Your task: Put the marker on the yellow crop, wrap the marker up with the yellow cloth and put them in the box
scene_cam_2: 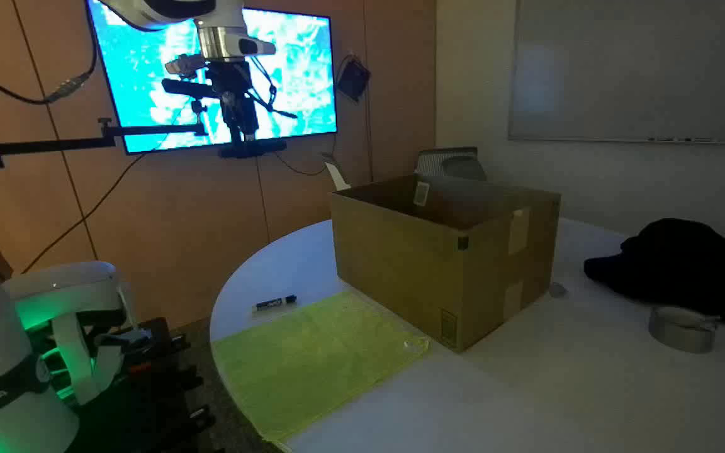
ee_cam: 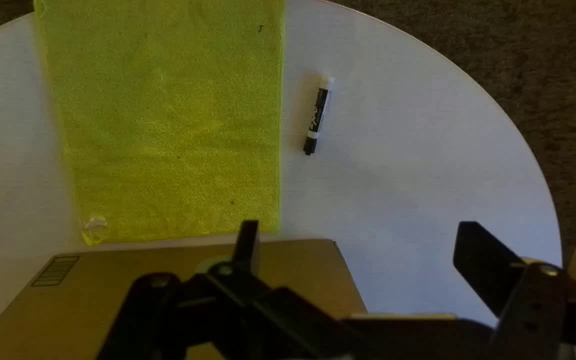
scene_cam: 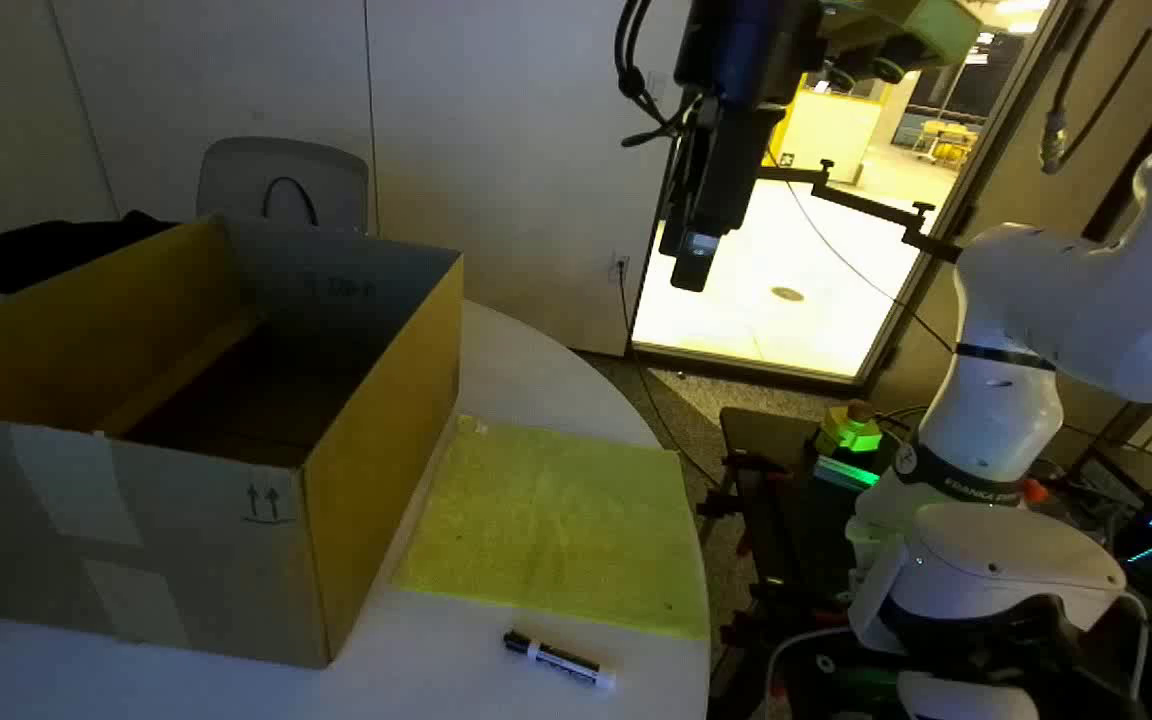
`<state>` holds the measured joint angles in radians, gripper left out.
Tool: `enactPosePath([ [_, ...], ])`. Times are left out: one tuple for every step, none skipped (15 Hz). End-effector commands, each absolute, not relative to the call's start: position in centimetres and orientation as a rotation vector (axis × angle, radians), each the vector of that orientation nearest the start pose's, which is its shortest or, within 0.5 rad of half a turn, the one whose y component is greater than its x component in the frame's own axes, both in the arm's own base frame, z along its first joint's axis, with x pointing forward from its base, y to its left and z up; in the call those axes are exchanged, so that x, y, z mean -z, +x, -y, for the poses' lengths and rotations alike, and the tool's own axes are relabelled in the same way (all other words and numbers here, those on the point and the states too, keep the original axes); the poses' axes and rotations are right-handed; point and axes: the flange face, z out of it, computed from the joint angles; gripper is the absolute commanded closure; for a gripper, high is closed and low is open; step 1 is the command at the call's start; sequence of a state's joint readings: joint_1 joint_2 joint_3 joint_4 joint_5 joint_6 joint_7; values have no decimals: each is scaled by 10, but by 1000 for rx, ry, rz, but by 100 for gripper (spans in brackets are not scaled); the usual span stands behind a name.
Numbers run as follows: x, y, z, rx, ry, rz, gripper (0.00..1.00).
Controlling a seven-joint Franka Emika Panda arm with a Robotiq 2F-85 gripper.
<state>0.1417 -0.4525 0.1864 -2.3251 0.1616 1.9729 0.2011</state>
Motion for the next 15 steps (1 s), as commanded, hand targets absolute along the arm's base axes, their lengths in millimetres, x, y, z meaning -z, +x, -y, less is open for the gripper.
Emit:
enactPosePath([
  [-520,400,-154,120,-3044,86,0],
  [-523,400,-155,129,-3043,87,0],
  [-525,400,-155,136,-3041,88,0],
  [-522,401,-155,136,-3047,95,0],
  [-517,404,-155,149,-3050,100,0],
  [-508,408,-155,157,-3055,106,0],
  [-497,413,-155,169,-3053,120,0],
  [-486,418,-156,178,-3057,122,0],
  [-473,423,-157,188,-3058,130,0],
  [-456,428,-159,201,-3054,148,0],
  [-440,432,-160,218,-3055,147,0],
  [-422,437,-164,210,-3046,162,0],
  [-404,440,-167,207,-3042,173,0],
  [-386,443,-171,202,-3043,174,0],
  [-371,443,-177,183,-3047,182,0],
])
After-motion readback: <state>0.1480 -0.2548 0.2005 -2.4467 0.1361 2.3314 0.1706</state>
